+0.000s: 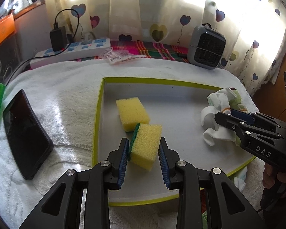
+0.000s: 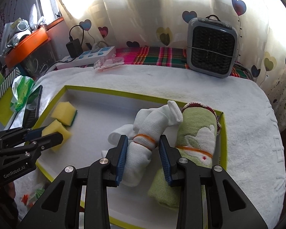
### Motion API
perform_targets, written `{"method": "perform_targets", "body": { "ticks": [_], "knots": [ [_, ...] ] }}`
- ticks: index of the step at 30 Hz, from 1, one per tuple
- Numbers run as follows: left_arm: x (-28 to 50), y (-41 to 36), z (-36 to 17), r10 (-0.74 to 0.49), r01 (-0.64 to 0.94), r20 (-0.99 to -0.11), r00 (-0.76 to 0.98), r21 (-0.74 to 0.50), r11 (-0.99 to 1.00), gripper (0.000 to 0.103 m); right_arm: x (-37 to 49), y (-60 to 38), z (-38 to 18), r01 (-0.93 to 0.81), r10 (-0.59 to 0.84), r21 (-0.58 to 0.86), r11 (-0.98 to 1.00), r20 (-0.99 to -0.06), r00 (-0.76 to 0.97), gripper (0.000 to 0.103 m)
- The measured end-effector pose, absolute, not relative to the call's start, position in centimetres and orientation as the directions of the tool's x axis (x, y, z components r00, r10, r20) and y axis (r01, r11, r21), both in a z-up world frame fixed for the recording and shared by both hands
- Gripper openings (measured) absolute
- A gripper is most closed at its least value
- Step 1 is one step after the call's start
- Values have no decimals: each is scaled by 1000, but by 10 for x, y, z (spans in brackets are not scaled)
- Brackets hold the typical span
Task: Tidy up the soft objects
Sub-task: 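Carry the sponge in the left tool while the right tool carries the sock bundle into the box, then open the left tool beside the first sponge while the right tool releases the socks beside the towel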
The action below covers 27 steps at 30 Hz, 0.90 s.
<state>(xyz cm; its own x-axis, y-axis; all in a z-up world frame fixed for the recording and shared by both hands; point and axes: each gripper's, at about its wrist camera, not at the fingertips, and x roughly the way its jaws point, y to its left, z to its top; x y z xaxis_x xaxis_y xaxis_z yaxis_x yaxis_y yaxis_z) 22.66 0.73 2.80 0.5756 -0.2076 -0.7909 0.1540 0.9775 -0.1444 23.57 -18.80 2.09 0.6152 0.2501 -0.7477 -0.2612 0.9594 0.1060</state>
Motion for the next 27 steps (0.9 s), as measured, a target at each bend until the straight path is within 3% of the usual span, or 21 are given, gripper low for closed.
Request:
{"method": "perform_targets", "body": {
  "ticks": [16, 21, 27],
  "knots": [
    [228, 6, 27, -181, 142, -794, 580, -120, 983, 31, 234, -190, 22, -226, 199, 65, 972, -736, 646, 38],
    [226, 5, 29, -187, 147, -789, 585, -123, 981, 41, 232, -190, 22, -222, 196, 63, 973, -733, 652, 42],
    [225, 6, 31, -182, 142, -789, 587, -121, 982, 44, 227, -189, 23, -230, 211, 73, 970, -725, 656, 50]
  ]
}}
